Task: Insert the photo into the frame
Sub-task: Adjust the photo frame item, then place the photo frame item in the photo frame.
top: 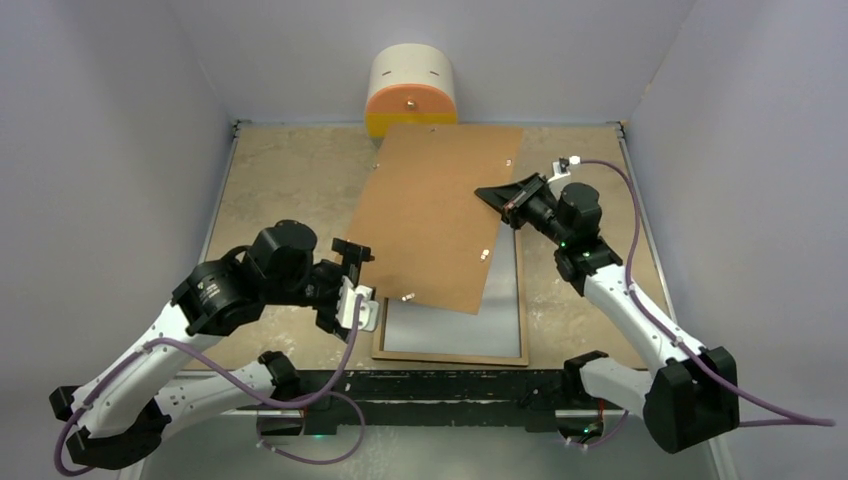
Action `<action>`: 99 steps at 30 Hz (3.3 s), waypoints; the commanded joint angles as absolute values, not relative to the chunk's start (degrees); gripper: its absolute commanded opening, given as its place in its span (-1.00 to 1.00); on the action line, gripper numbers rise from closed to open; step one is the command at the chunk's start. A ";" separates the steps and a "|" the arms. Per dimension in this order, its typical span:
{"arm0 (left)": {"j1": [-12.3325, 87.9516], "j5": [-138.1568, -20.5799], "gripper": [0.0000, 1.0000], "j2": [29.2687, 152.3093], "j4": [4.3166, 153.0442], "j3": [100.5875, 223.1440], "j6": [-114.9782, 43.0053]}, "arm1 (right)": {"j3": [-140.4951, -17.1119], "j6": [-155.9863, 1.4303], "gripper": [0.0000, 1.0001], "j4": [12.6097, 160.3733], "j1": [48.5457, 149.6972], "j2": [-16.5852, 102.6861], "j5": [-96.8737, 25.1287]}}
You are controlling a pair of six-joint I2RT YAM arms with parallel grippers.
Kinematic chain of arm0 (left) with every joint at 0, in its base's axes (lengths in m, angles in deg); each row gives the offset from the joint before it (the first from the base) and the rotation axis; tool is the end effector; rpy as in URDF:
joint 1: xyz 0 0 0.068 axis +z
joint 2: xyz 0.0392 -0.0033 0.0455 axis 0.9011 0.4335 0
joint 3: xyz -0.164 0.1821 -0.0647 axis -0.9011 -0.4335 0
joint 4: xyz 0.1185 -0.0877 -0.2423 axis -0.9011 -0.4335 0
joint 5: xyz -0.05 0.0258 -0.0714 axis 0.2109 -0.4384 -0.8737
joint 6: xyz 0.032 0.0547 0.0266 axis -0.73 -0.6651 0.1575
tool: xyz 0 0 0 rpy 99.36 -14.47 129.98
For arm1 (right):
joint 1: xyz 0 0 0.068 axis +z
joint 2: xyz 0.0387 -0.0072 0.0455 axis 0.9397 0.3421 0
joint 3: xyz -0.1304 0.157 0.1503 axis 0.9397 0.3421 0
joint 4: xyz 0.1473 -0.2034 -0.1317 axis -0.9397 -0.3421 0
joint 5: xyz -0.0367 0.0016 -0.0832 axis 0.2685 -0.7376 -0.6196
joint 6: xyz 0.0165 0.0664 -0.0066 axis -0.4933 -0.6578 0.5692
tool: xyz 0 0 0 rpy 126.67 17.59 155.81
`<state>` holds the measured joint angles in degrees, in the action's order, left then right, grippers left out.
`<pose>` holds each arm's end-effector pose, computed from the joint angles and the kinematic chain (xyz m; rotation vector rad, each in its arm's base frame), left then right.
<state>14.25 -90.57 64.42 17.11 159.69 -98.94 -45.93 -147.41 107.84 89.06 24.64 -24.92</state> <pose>0.1066 -0.1563 0.3712 1.8307 1.2608 -0.3675 0.2849 0.1171 0.2971 0.5971 1.6854 1.5233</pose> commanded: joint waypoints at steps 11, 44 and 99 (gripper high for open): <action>15.67 -82.51 1.00 66.49 22.60 154.37 -88.31 | -45.76 -133.28 -1.00 99.64 79.55 21.85 -1.92; 51.56 -93.08 1.00 93.66 47.80 144.17 -83.04 | -33.75 -129.01 -1.00 115.83 72.13 32.73 5.70; 51.39 -98.52 1.00 97.48 50.12 138.30 -84.87 | -29.65 -137.03 -1.00 140.91 67.02 50.05 11.05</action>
<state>51.34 -96.38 97.90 49.70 138.54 -83.79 -28.82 -134.34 135.12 67.84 50.41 7.34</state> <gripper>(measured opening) 0.998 0.012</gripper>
